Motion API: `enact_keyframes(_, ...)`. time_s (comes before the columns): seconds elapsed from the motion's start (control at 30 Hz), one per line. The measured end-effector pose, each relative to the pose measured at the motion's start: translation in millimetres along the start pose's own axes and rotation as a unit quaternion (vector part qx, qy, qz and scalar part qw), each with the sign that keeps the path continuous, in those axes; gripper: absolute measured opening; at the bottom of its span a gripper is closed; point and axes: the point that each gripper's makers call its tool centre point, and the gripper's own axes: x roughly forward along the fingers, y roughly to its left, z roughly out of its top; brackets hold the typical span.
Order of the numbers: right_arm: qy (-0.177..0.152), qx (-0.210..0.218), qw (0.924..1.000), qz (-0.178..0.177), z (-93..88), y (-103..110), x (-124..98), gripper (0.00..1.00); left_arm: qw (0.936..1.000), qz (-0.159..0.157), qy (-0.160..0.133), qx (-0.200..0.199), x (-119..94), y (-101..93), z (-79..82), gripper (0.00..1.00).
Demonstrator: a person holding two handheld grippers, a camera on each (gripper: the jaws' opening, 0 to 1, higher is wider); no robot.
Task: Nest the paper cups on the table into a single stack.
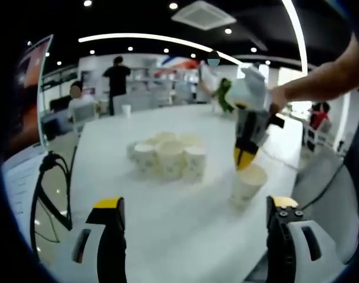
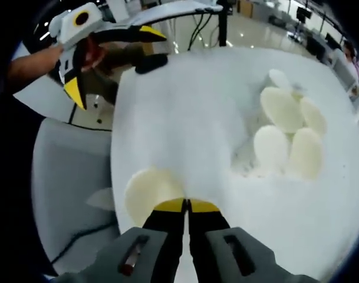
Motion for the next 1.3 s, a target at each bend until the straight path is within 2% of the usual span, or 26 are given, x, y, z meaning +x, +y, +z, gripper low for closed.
enact_keyframes(0.1, -0.014, -0.015, 0.9998, 0.003, 1.0, 1.0, 0.1, 0.0, 1.0, 0.0, -0.001, 0.002, 0.1, 0.2, 2.9, 0.98)
enact_keyframes(0.2, -0.023, -0.019, 0.9995, 0.004, 1.5, 0.6, -1.2, 0.11, 1.0, 0.0, -0.001, 0.003, 0.6, 0.6, 3.5, 0.98)
enact_keyframes(0.23, -0.042, -0.019, 0.9989, 0.007, 6.2, 1.2, -3.3, 0.16, 1.0, 0.0, -0.002, 0.004, 0.9, 0.9, 4.0, 0.98)
enact_keyframes(0.37, -0.075, -0.007, 0.9972, -0.002, 10.4, -3.3, -20.3, 0.23, 1.0, -0.003, 0.0, 0.006, 1.7, 0.9, 4.0, 0.98)
enact_keyframes(0.53, -0.147, 0.013, 0.9878, -0.048, 14.3, -22.0, -51.0, 0.36, 0.9999, -0.008, 0.001, 0.01, 4.2, -1.1, 5.1, 0.98)
enact_keyframes(0.63, -0.17, 0.033, 0.9832, -0.056, 10.1, -25.8, -60.9, 0.39, 0.9998, -0.012, -0.001, 0.012, 5.9, -4.0, 6.7, 0.98)
enact_keyframes(0.73, -0.204, 0.053, 0.9743, -0.081, 0.2, -33.0, -73.4, 0.42, 0.9998, -0.012, -0.004, 0.017, 7.7, -4.4, 8.9, 0.98)
enact_keyframes(0.83, -0.258, 0.108, 0.956, -0.089, -7.7, -37.7, -86.7, 0.51, 0.9998, -0.013, -0.005, 0.012, 8.9, -3.8, 11.2, 0.98)
enact_keyframes(0.97, -0.28, 0.121, 0.9444, -0.123, -28.1, -43.0, -97.2, 0.58, 0.9997, -0.015, -0.01, 0.014, 9.9, -4.1, 15.3, 0.98)
enact_keyframes(1.13, -0.296, 0.14, 0.9355, -0.133, -52.4, -34.5, -99.3, 0.6, 0.9997, -0.015, -0.017, 0.012, 10.6, -3.5, 17.7, 0.98)
enact_keyframes(1.27, -0.308, 0.149, 0.928, -0.147, -64.1, -30.4, -100.4, 0.62, 0.9997, -0.013, -0.02, 0.008, 11.0, -3.1, 16.7, 0.98)
enact_keyframes(1.3, -0.317, 0.151, 0.9231, -0.158, -67.2, -31.6, -102.4, 0.63, 0.9997, -0.012, -0.021, 0.006, 11.1, -2.7, 15.9, 0.98)
